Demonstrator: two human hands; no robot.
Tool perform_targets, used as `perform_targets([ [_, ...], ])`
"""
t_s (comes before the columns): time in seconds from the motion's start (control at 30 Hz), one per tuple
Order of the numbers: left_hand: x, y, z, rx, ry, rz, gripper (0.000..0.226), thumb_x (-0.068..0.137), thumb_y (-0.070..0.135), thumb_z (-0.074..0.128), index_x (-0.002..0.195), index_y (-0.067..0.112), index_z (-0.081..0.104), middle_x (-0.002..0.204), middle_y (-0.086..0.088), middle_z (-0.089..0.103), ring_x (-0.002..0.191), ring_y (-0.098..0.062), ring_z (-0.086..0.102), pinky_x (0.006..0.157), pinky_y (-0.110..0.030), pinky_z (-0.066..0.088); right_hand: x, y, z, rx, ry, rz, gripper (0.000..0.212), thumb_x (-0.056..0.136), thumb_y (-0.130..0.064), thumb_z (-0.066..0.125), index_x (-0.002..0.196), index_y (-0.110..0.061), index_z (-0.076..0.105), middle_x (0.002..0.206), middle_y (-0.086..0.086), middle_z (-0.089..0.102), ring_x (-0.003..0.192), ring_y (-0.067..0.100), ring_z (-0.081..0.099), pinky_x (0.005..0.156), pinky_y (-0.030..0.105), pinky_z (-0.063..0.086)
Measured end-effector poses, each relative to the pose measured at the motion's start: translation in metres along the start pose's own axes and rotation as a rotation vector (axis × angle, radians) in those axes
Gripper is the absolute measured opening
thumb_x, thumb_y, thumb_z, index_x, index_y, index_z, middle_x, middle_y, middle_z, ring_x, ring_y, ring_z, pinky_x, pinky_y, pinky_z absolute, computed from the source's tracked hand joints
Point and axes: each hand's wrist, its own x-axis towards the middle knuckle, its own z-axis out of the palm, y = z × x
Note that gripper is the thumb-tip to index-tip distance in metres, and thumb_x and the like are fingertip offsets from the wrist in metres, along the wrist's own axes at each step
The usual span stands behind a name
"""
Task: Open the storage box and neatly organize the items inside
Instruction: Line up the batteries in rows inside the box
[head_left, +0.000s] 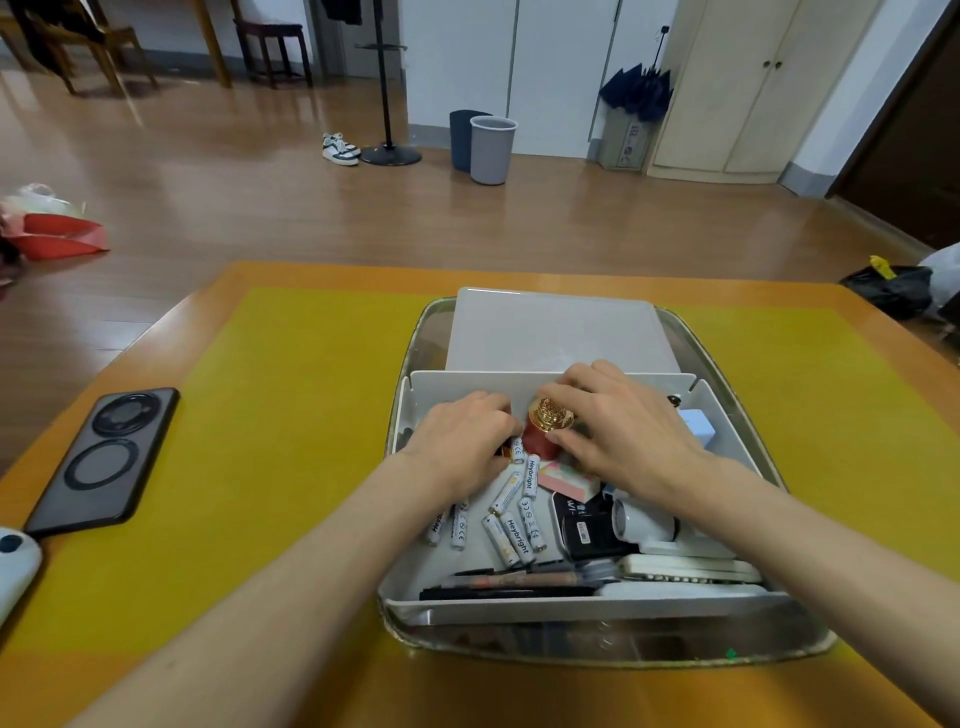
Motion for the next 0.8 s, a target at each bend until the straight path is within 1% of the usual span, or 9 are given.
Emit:
perform_targets([
  [0.1, -0.001, 0.001, -0.002, 0.015, 0.025, 0.009, 0.029, 0.089, 0.036, 0.065, 0.117, 0.026, 0.065, 0.111, 0.004, 0.056, 0.109, -0.019, 0.05, 0.071, -0.034, 0.044, -0.007, -0.002, -0.004, 0.086, 0.084, 0.047, 0.038, 0.09, -0.038, 0.065, 0.126, -0.026, 0.059, 0.119, -0.01, 0.056, 0.108, 0.016, 0.047, 0.061, 0.034, 0.046],
  [0.2, -0.003, 0.002, -0.01, 0.036, 0.02, 0.006, 0.026, 0.088, 0.033, 0.064, 0.113, 0.025, 0.066, 0.108, 0.003, 0.058, 0.107, -0.021, 0.053, 0.067, -0.033, 0.038, -0.016, -0.007, -0.008, 0.132, 0.134, 0.036, 0.022, 0.089, -0.04, 0.063, 0.108, -0.03, 0.067, 0.097, -0.012, 0.058, 0.096, 0.014, 0.049, 0.056, 0.032, 0.041],
  [0.27, -0.006, 0.002, -0.02, 0.056, 0.006, -0.027, 0.023, 0.087, 0.031, 0.065, 0.108, 0.025, 0.067, 0.105, 0.002, 0.062, 0.105, -0.024, 0.057, 0.066, -0.034, 0.04, -0.018, -0.013, -0.009, 0.125, 0.05, 0.022, 0.015, 0.089, -0.044, 0.063, 0.099, -0.034, 0.07, 0.09, -0.014, 0.058, 0.094, 0.013, 0.05, 0.057, 0.03, 0.036],
  [0.33, -0.012, 0.001, -0.029, 0.074, 0.006, -0.063, 0.017, 0.086, 0.029, 0.065, 0.102, 0.026, 0.068, 0.101, 0.002, 0.066, 0.099, -0.025, 0.061, 0.064, -0.033, 0.04, -0.017, -0.02, -0.007, 0.057, -0.053, -0.037, 0.016, 0.092, -0.042, 0.06, 0.101, -0.033, 0.071, 0.095, -0.012, 0.058, 0.1, 0.014, 0.05, 0.058, 0.031, 0.037],
  [0.43, -0.027, -0.004, -0.043, 0.107, 0.012, -0.102, 0.014, 0.086, 0.03, 0.065, 0.099, 0.025, 0.069, 0.097, 0.001, 0.068, 0.095, -0.025, 0.062, 0.061, -0.031, 0.035, -0.01, -0.031, -0.001, -0.094, -0.183, -0.155, 0.014, 0.094, -0.027, 0.055, 0.099, -0.026, 0.068, 0.099, -0.009, 0.061, 0.105, 0.017, 0.049, 0.056, 0.033, 0.036],
  [0.5, -0.038, -0.01, -0.05, 0.133, 0.029, -0.108, 0.016, 0.087, 0.031, 0.062, 0.1, 0.025, 0.07, 0.099, 0.0, 0.067, 0.099, -0.026, 0.061, 0.065, -0.032, 0.038, -0.004, -0.039, 0.001, -0.171, -0.248, -0.173, 0.016, 0.091, -0.022, 0.054, 0.1, -0.025, 0.067, 0.099, -0.009, 0.064, 0.107, 0.019, 0.048, 0.058, 0.034, 0.04],
  [0.6, -0.055, -0.018, -0.056, 0.153, 0.092, -0.095, 0.022, 0.093, 0.035, 0.055, 0.107, 0.027, 0.07, 0.107, 0.003, 0.065, 0.104, -0.022, 0.054, 0.081, -0.036, 0.041, 0.001, -0.049, 0.004, -0.232, -0.315, -0.174, 0.019, 0.088, -0.017, 0.056, 0.102, -0.023, 0.067, 0.099, -0.005, 0.065, 0.107, 0.022, 0.053, 0.067, 0.038, 0.051],
  [0.7, -0.073, -0.024, -0.059, 0.127, 0.139, -0.088, 0.025, 0.095, 0.038, 0.051, 0.109, 0.027, 0.069, 0.11, 0.005, 0.062, 0.104, -0.018, 0.05, 0.084, -0.036, 0.04, 0.002, -0.053, 0.007, -0.259, -0.313, -0.176, 0.024, 0.086, -0.01, 0.054, 0.102, -0.023, 0.067, 0.1, -0.002, 0.064, 0.105, 0.026, 0.059, 0.059, 0.034, 0.039],
  [0.8, -0.087, -0.028, -0.061, 0.121, 0.123, -0.094, 0.026, 0.096, 0.04, 0.048, 0.109, 0.028, 0.069, 0.112, 0.007, 0.06, 0.104, -0.017, 0.049, 0.084, -0.036, 0.041, 0.002, -0.055, 0.01, -0.298, -0.299, -0.203, 0.026, 0.086, -0.008, 0.052, 0.104, -0.022, 0.065, 0.1, -0.001, 0.064, 0.105, 0.027, 0.059, 0.056, 0.034, 0.03],
])
